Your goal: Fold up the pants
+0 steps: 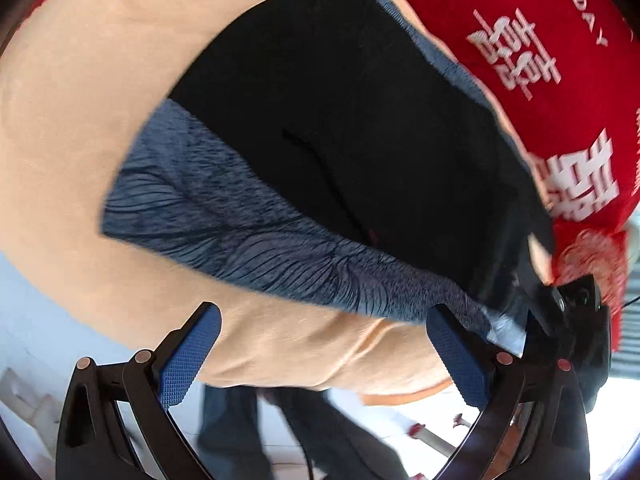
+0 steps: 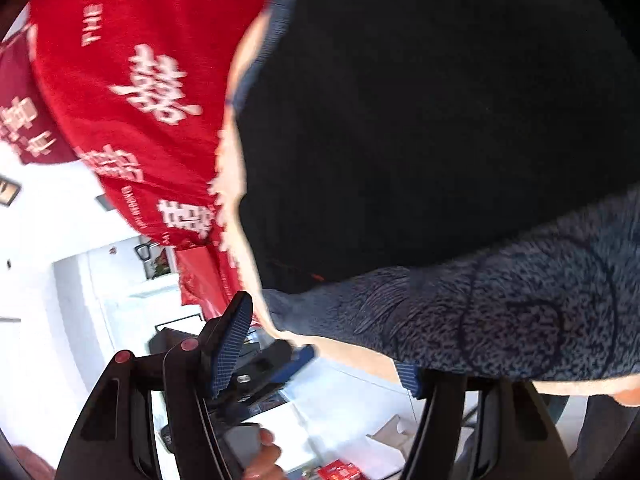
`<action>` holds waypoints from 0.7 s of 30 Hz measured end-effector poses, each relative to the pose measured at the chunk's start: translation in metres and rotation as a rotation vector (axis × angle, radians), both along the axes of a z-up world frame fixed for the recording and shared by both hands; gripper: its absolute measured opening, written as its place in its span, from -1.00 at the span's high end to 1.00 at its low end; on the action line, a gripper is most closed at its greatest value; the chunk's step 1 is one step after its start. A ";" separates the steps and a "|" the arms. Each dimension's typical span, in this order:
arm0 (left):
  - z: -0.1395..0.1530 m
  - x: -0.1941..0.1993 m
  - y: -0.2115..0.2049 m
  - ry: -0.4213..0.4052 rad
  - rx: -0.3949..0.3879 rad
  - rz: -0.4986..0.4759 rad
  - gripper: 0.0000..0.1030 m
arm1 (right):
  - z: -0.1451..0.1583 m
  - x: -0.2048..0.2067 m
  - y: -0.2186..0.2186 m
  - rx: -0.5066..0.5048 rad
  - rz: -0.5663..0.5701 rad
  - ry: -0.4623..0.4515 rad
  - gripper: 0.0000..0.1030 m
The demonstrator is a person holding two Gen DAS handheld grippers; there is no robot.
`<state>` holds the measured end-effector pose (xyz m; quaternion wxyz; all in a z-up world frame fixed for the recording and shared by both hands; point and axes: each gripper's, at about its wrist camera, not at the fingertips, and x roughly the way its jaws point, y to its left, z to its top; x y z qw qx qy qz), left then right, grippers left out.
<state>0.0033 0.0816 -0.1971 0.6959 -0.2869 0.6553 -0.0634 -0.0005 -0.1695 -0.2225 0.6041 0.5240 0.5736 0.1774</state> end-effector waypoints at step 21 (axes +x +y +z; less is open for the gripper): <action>-0.006 0.039 0.005 0.023 0.117 -0.053 0.28 | -0.027 -0.065 -0.092 0.032 -0.201 0.042 -0.20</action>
